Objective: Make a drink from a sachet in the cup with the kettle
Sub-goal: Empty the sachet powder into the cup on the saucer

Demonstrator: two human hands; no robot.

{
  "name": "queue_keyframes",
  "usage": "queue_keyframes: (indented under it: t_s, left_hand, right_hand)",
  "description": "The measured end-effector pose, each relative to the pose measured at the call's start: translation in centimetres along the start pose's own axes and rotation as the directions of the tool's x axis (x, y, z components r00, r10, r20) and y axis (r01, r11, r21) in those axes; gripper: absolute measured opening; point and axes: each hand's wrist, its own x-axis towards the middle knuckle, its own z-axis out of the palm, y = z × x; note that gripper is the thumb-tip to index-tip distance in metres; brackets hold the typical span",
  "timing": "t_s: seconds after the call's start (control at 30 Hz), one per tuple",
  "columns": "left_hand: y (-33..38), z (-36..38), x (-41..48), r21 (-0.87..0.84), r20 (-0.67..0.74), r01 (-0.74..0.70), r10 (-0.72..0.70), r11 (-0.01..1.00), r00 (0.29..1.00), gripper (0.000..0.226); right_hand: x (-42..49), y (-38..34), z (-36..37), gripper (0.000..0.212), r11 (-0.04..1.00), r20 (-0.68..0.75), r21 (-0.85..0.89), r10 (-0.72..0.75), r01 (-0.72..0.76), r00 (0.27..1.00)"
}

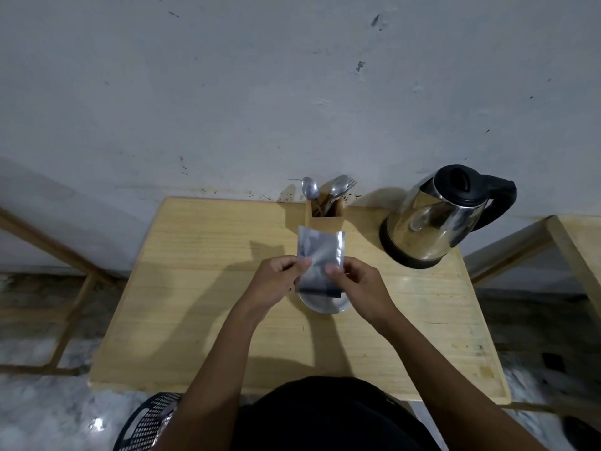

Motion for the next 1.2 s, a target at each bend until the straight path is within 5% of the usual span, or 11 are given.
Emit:
queue_keyframes:
  t_s: [0.2,0.53,0.77,0.93,1.0,1.1,1.2]
  left_hand:
    - [-0.6,-1.2,-0.4,0.052,0.006,0.011,-0.012,0.999,1.0,0.028]
    - [-2.5,-3.2,-0.5,0.033,-0.087,0.006,-0.003,0.999,0.996,0.025]
    - [-5.6,-4.4,0.4,0.137,-0.314,0.107,-0.06,0.985,0.948,0.039]
    - [-7.9,-4.2,1.5,0.199,-0.409,0.236,-0.138,0.951,0.902,0.05]
    - [-8.5,-3.8,1.7,0.29,-0.451,0.269,-0.116,0.918,0.885,0.021]
    - [-9.5,-3.0,1.9,0.539,-0.54,0.342,0.004,0.77,0.842,0.058]
    - [-9.8,-2.0,1.6,0.778,-0.392,0.224,0.174,0.587,0.903,0.052]
  right_hand:
    - [1.6,0.1,2.0,0.013,0.985,-0.028,-0.122,-0.129,0.124,0.991]
    - [2.8,0.4,3.6,0.02,0.949,0.118,-0.287,-0.098,0.128,0.988]
    - [3.5,1.5,2.5,0.012,0.834,-0.089,-0.535,-0.209,0.131,0.974]
    - [3.4,2.7,0.6,0.043,0.76,-0.133,-0.65,-0.126,0.009,0.983]
    - [3.3,3.3,0.3,0.057,0.765,-0.087,-0.644,-0.077,0.003,0.993]
    - [3.1,3.9,0.2,0.068,0.774,-0.085,-0.633,-0.047,-0.018,0.995]
    - [3.0,4.2,0.2,0.08,0.73,-0.091,-0.682,-0.023,-0.046,0.996]
